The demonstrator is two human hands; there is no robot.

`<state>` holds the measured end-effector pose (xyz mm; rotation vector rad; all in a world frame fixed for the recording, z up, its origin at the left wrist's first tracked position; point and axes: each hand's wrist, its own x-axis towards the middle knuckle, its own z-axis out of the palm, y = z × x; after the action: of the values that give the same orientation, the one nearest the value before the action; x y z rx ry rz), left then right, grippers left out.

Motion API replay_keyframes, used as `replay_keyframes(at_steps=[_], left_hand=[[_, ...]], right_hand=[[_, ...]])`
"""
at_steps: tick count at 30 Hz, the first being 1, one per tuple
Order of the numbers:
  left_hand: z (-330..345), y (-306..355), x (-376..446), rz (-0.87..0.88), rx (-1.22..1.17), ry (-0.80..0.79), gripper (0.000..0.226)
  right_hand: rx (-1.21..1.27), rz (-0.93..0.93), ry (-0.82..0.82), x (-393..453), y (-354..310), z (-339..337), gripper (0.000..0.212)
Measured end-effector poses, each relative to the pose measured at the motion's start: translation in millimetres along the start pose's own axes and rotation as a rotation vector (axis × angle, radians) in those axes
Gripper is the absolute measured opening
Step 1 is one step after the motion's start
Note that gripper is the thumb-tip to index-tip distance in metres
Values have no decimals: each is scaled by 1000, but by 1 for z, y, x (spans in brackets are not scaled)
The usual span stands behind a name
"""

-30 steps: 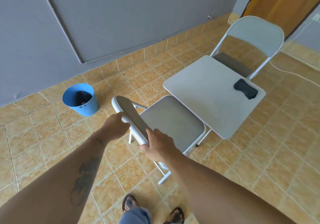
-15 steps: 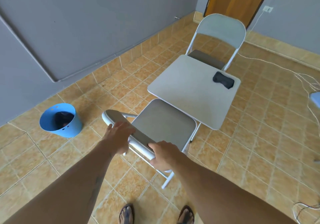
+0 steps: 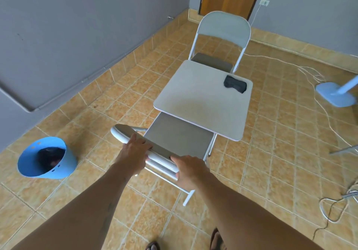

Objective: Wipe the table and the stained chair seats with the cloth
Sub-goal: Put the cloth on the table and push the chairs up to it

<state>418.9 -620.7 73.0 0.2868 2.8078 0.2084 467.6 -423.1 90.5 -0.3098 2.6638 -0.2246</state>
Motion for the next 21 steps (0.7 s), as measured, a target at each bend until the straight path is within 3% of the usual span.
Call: replay_keyframes(at_steps=[10,14,21], left_hand=[[-26,22,48,14,-122,10,53],[-42,12,52,-11,-76,78,53],[-55,-2,70,51,90,26,57]], right_hand=[[124,118,-2,34,44,-28,58],[206,99,-8,42,53,-45,72],[270,50,-65,61,39,-57,75]])
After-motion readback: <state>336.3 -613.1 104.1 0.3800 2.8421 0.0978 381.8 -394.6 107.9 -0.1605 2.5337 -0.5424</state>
